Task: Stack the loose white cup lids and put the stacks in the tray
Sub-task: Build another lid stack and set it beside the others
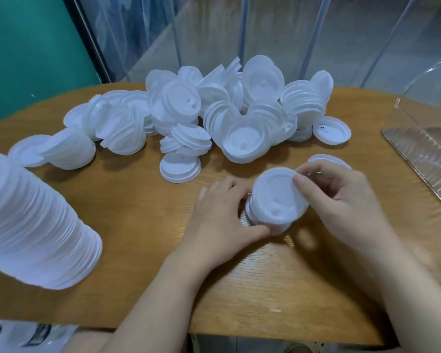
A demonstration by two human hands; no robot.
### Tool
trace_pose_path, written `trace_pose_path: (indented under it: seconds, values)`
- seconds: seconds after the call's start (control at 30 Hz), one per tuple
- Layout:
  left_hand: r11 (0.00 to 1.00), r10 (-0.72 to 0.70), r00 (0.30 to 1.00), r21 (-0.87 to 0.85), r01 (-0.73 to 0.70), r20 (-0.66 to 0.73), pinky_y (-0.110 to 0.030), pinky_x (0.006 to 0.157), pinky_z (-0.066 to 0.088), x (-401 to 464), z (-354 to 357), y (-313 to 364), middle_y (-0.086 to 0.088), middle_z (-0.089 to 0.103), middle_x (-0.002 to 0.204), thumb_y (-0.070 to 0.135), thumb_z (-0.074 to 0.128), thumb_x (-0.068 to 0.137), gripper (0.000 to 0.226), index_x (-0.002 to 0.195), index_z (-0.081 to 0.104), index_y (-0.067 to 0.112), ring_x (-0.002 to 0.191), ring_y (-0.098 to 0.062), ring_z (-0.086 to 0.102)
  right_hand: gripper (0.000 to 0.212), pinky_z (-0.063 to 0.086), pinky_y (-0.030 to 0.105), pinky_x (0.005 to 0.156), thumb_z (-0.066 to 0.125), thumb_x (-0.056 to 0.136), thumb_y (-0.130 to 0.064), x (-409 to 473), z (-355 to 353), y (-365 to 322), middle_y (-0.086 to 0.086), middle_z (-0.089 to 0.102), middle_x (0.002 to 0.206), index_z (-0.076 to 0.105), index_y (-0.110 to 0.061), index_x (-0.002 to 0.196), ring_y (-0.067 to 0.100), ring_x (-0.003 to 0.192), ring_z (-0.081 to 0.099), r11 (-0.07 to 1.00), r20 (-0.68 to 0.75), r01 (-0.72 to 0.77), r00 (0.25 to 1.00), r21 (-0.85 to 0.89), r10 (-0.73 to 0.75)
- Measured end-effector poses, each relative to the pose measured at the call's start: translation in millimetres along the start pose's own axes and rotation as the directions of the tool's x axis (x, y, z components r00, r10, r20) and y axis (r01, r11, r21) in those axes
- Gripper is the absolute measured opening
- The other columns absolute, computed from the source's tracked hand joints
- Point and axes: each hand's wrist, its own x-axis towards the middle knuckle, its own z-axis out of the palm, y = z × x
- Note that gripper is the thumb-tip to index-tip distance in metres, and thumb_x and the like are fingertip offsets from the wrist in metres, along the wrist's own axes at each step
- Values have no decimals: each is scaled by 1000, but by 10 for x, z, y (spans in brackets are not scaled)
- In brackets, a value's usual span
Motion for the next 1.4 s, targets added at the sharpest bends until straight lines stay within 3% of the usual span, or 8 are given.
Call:
trace_pose_path:
  seconds: [0.13, 0.53, 0.7, 1.03, 1.13, 1.2, 1.27, 1.4]
  values:
    - [1000, -11, 1000, -20, 11, 0, -24, 96, 30, -5, -10, -4, 27, 48, 104, 81, 70, 61, 75, 128, 60, 48, 104, 5, 43, 12, 47, 35, 64, 67, 97, -29, 30, -26, 100, 9, 70, 76, 71, -26, 86, 30, 73, 63, 995, 52, -66, 996, -70, 69]
    - [1000, -8, 1000, -11, 9, 30, -26, 100, 32, -5, -32, 0, 26, 51, 109, 77, 80, 58, 80, 130, 59, 50, 107, 6, 43, 19, 48, 30, 63, 55, 97, -44, 32, 45, 153, -7, 66, 67, 66, -33, 87, 10, 63, 61, 948, 132, -70, 984, -312, 116]
    - [1000, 2, 999, 6, -2, 52, -25, 103, 31, -6, -28, -22, 29, 49, 113, 78, 81, 57, 86, 134, 55, 51, 110, 7, 42, 19, 46, 30, 60, 55, 95, -50, 22, 62, 155, -18, 63, 66, 67, -37, 88, 4, 71, 60, 904, 104, -55, 989, -424, 109]
    - [1000, 10, 999, 10, -11, 35, -26, 104, 31, -4, -9, -27, 29, 50, 113, 86, 70, 63, 79, 132, 56, 50, 113, 6, 44, 22, 35, 27, 55, 54, 95, -54, 19, 81, 99, -18, 58, 64, 71, -40, 93, 0, 68, 57, 837, 81, -48, 991, -545, 109]
    - [1000, 10, 999, 19, -11, 32, -27, 104, 32, -3, -2, -24, 28, 50, 112, 86, 69, 62, 79, 130, 58, 48, 113, 5, 45, 23, 44, 31, 58, 59, 92, -53, 39, 42, 118, -16, 62, 64, 72, -34, 88, 3, 67, 59, 845, 0, -34, 999, -534, 40]
    - [1000, 9, 1000, 18, -10, 29, -28, 104, 33, -5, 3, -27, 27, 50, 112, 87, 69, 61, 79, 129, 58, 48, 113, 4, 45, 18, 52, 39, 67, 68, 90, -45, 84, -66, 157, -11, 65, 73, 74, -28, 90, 12, 70, 61, 851, -142, -21, 988, -524, -62]
    - [1000, 1, 1000, 7, -2, 31, -27, 104, 33, -8, 5, -30, 28, 50, 112, 88, 69, 59, 82, 130, 58, 48, 113, 4, 45, 25, 53, 45, 78, 73, 86, -41, 132, -205, 217, -4, 66, 92, 75, -21, 100, 22, 87, 60, 817, -223, -31, 967, -576, -121]
    - [1000, -8, 999, -24, 9, 38, -23, 102, 32, -14, -6, -25, 32, 47, 111, 89, 72, 51, 94, 134, 54, 49, 112, 10, 40, 59, 41, 47, 108, 75, 80, -55, 161, -390, 382, 0, 57, 137, 68, -23, 129, 24, 130, 47, 715, -108, -154, 988, -681, 110]
